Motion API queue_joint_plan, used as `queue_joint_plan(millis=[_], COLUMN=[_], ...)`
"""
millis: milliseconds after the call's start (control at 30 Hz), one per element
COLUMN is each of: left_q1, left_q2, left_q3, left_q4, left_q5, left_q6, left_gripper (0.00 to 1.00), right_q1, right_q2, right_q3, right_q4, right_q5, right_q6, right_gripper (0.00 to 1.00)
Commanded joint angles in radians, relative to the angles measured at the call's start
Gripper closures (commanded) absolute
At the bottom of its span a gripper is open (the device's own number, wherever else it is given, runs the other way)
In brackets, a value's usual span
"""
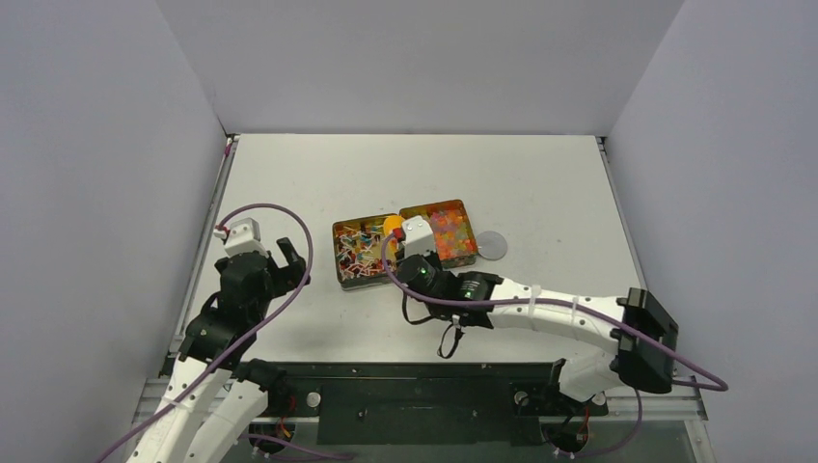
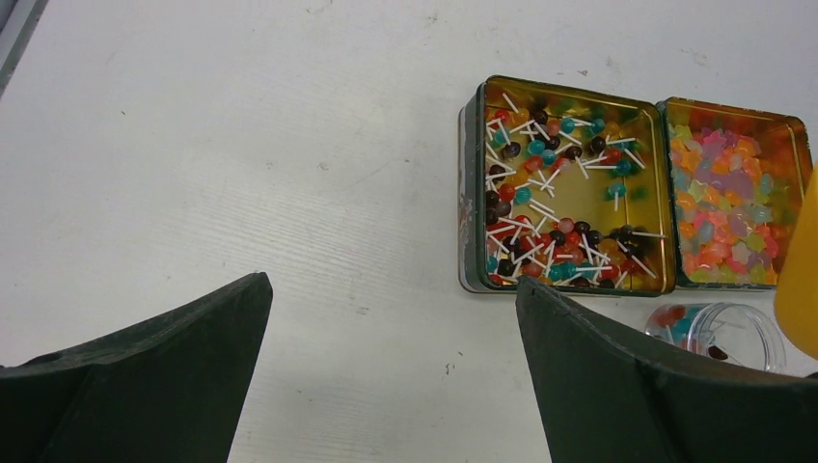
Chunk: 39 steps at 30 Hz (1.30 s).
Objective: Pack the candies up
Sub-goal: Scoop the fake candies from the storage box, then place the fake candies in the packing bottle.
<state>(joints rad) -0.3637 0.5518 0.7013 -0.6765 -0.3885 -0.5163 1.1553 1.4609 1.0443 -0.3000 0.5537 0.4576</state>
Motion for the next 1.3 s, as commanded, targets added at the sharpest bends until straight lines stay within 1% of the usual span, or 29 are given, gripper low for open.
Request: queue_joint_plan(millis=[0,167,267,467,633,900,1100,1267], left_q1=[0.007,0.008,0.008,0.007,0.008,0.007,0.008,0.007], left_q2=[-0.017,-0.021,-0.024,-0.028,-0.03,-0.026,-0.027,-0.033], left_q3=[0.003,0.002,0.002,0.003,0.003,0.003,0.004,0.004], left_q4=[0.041,0.047,0.049,0.048,0.049,0.051,0.051,0.052], left_q5=[0.01,0.04,0.051,0.063,0.068,0.086,0.094,0.098], left_q6=[-0.004,0.002,0.005,0.009,0.011,0.016,0.021,0.024], left_gripper=[0.04,0.04,0.04,0.04,0.04,0.04,0.04,0.04], right_q1=[0.02,0.022,0.022,0.022,0.022,0.008,-0.037,-0.103], right_q2=[-0.135,-0.261,-0.325,-0.381,-0.381,-0.333,-0.285,-0.253], right_q3=[-0.041,-0.1,-0.117,-0.104,-0.088,-0.05,-0.005,0.023], right_q4=[-0.083,-0.172,-0.253,-0.433,-0.56,-0.686,-0.734,-0.752], right_q5=[0.003,-0.051,-0.078,-0.13,-0.204,-0.315,-0.413,-0.482], right_q6=[0.025,0.038,0.041,0.059,0.082,0.102,0.079,0.058], right_gripper=[1.0,1.0,1.0,1.0,1.0,1.0,1.0,1.0])
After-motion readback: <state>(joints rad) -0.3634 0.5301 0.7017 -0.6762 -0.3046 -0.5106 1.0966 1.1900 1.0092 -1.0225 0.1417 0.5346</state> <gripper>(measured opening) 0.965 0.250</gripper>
